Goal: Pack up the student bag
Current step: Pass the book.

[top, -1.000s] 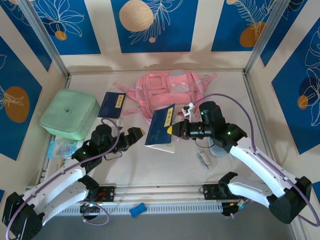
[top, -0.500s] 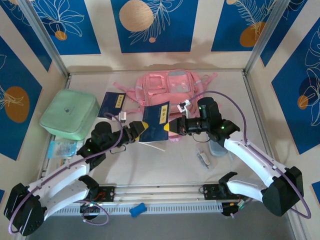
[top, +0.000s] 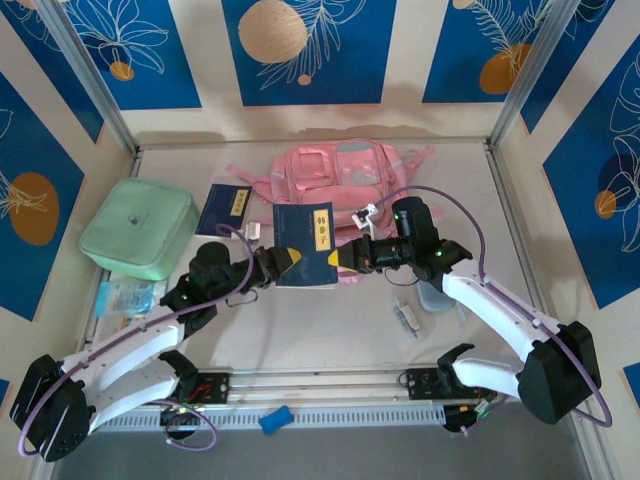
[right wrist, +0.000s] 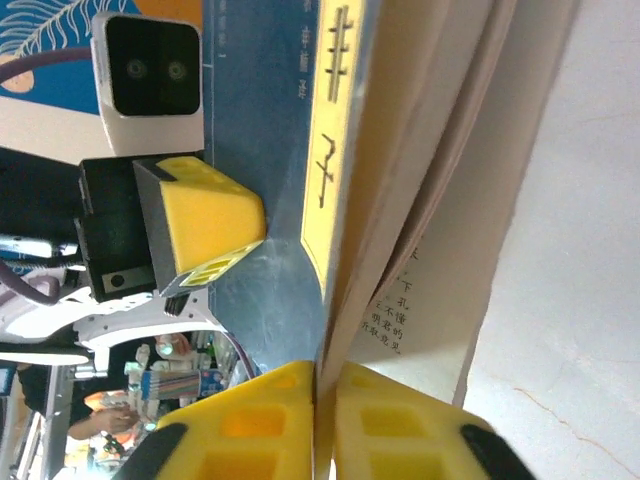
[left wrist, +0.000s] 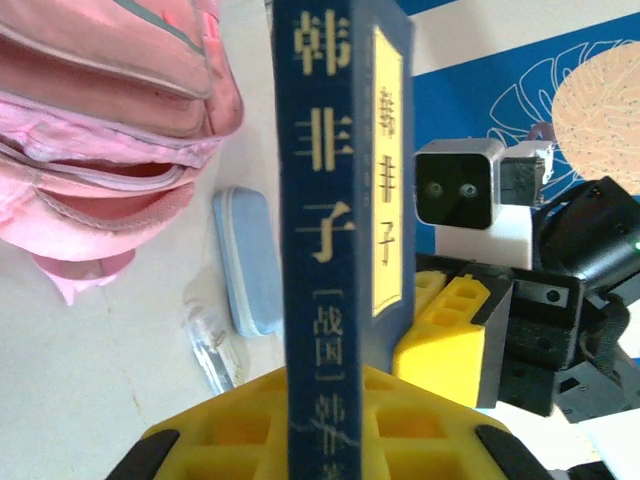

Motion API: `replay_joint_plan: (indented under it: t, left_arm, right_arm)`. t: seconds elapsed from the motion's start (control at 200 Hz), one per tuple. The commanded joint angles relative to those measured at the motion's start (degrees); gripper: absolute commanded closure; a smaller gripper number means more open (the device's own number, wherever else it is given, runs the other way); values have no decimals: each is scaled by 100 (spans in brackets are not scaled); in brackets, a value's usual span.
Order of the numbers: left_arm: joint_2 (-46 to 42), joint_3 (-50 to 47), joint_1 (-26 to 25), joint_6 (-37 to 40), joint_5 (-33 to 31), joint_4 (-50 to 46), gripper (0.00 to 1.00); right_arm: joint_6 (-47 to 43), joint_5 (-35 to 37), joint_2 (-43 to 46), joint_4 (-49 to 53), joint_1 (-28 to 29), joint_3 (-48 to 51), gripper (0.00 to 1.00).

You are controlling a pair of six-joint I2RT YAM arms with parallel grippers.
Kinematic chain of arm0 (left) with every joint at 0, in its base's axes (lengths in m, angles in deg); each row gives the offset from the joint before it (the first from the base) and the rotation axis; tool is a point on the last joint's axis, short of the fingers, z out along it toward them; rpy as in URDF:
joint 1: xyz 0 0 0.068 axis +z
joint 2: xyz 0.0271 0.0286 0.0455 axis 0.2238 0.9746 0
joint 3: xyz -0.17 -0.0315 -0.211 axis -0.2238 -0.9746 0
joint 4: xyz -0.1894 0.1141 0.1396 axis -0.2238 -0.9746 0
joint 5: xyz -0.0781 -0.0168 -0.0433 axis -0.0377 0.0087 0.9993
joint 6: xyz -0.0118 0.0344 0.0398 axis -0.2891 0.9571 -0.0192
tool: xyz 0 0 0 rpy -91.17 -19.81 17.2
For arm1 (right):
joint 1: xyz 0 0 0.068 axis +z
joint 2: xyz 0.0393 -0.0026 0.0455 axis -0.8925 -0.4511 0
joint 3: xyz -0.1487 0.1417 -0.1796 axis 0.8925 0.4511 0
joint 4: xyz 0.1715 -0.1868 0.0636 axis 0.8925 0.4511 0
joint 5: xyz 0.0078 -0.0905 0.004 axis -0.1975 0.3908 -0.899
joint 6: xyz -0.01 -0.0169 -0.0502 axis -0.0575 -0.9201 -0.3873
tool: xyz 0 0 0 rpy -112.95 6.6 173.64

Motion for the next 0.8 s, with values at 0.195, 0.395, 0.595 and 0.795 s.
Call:
replay_joint_plan:
  t: [0.195,0.395,0.595,0.795]
  left_arm:
    - [81,266,-101,36,-59,809,100]
    - [260,248,-117,100,-168,858,100]
    - [362,246,-129,216,-218,727,100]
    - [370,231,-127,341,-218,642,100]
  right_arm:
    - [359,-688,-44,-349,-306,520,27]
    - [1265,-1189,-95,-1780,-172,688,31]
    - [1391,-1078,-152,-1905,-157,659,49]
    - [1339,-991,-331,-1799,-33,583,71]
